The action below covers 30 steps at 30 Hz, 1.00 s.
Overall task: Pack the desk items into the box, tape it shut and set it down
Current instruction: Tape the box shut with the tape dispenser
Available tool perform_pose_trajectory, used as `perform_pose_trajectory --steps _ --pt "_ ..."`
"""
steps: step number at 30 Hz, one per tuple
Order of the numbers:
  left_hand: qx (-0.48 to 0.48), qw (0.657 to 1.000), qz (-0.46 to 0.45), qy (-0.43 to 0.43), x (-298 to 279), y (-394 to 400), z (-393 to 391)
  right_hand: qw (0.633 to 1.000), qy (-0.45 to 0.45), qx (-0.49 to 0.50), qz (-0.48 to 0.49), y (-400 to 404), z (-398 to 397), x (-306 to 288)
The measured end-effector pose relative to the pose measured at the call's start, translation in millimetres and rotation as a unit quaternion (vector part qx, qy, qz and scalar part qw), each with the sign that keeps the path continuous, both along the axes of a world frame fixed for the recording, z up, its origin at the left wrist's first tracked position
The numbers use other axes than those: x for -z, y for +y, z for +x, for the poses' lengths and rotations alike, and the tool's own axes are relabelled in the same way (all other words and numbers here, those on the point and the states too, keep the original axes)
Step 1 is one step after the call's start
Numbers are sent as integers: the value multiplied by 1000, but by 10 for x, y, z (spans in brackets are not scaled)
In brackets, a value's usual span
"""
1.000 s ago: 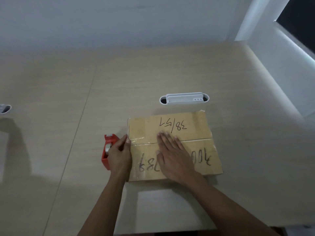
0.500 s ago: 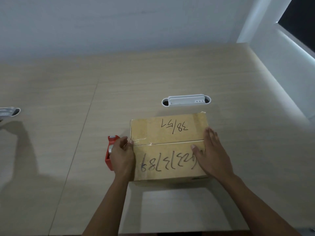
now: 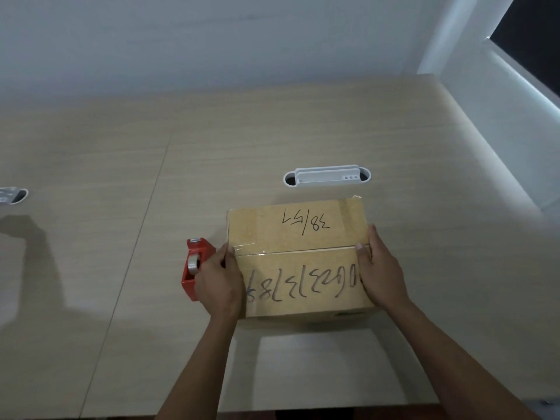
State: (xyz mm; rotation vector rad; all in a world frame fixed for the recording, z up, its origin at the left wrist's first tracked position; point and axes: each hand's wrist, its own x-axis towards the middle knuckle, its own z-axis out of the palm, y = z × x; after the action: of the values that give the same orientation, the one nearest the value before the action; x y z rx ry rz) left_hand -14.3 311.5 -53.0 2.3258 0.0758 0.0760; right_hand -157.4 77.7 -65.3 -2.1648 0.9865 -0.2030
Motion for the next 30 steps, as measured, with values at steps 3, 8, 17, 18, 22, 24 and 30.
perform_pose_trajectory --steps 3,8,17,18,22,24,30 --pt "47 999 -1 22 19 -13 -57 1000 10 17 8 27 14 -58" --pt "117 990 -5 83 -98 -32 81 996 55 46 62 -34 34 66" --pt "221 965 45 131 56 -197 333 992 24 67 103 -213 201 56" --pt "229 964 42 130 50 -203 344 992 12 60 110 -231 209 57" --pt "250 956 7 150 -6 -205 355 990 -37 17 133 -243 168 26" --pt "253 948 -42 191 -50 -155 345 989 -42 15 140 -263 166 54" --pt "242 920 -173 256 -58 -22 334 964 -96 29 245 -316 159 77"
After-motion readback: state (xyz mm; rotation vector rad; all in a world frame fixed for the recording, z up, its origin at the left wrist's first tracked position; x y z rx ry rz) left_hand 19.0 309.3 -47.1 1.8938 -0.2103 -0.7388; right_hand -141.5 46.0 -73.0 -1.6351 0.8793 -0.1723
